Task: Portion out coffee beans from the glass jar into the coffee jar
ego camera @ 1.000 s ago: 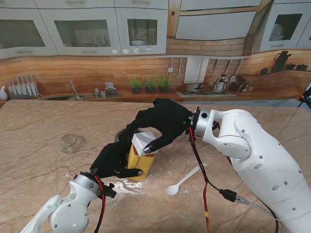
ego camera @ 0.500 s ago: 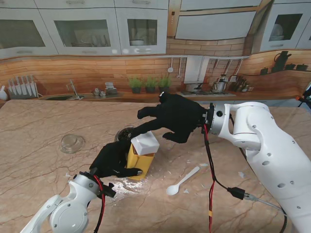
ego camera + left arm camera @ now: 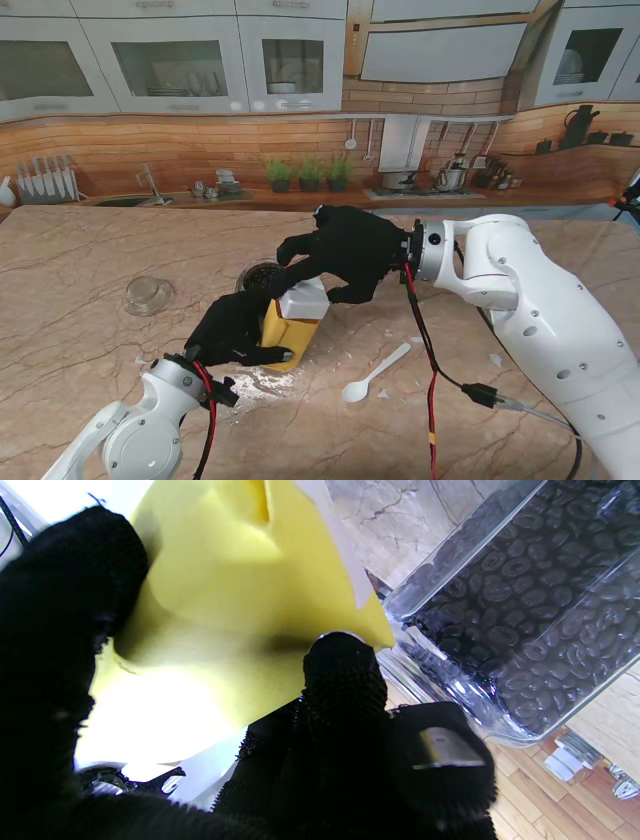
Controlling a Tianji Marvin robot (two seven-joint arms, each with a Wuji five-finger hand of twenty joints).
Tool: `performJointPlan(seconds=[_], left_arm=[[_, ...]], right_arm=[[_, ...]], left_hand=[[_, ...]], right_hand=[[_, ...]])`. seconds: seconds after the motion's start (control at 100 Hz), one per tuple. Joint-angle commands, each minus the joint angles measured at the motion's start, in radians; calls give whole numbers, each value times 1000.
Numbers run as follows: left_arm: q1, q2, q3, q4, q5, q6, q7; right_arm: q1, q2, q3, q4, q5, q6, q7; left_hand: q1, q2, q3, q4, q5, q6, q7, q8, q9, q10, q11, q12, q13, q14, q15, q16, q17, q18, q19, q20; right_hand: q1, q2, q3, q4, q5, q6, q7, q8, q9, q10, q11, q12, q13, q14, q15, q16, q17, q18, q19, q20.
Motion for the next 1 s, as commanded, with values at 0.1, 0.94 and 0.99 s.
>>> performJointPlan(seconds=[0.1, 0.94, 0.99], left_arm=[[2, -4, 3, -5, -3, -1, -2], [5, -5, -2, -2, -2, -1, 5], [5, -5, -2, -2, -3, -2, 4]], right_arm=[[19, -15, -29, 3, 12, 23, 2], [-64, 1, 99, -91, 60, 25, 143], [-62, 3, 106, -85, 49, 4, 138]], left_hand=[[168, 161, 435, 221, 96, -252, 230, 79, 131, -115, 144, 35, -7, 14, -10, -2, 15, -63, 113, 14], [167, 160, 434, 224, 96, -250, 231, 80, 132, -115, 146, 34, -7, 14, -8, -3, 15, -60, 114, 15], [167, 160, 434, 224, 97, -249, 231, 79, 132, -112, 146, 33, -7, 16, -8, -3, 15, -59, 114, 15]], right_hand=[[-162, 156, -167, -41, 169, -80, 464, 23, 98, -5, 19, 37, 53, 7, 28, 30, 1, 29, 25, -1], [-157, 226, -140, 182, -237, -9, -257, -378, -147, 128, -167, -3, -119, 59, -19, 28, -143, 71, -23, 30], [-167, 167, 60, 127, -236, -10, -254, -402, -182, 118, -147, -7, -122, 48, -24, 22, -137, 61, -29, 30]])
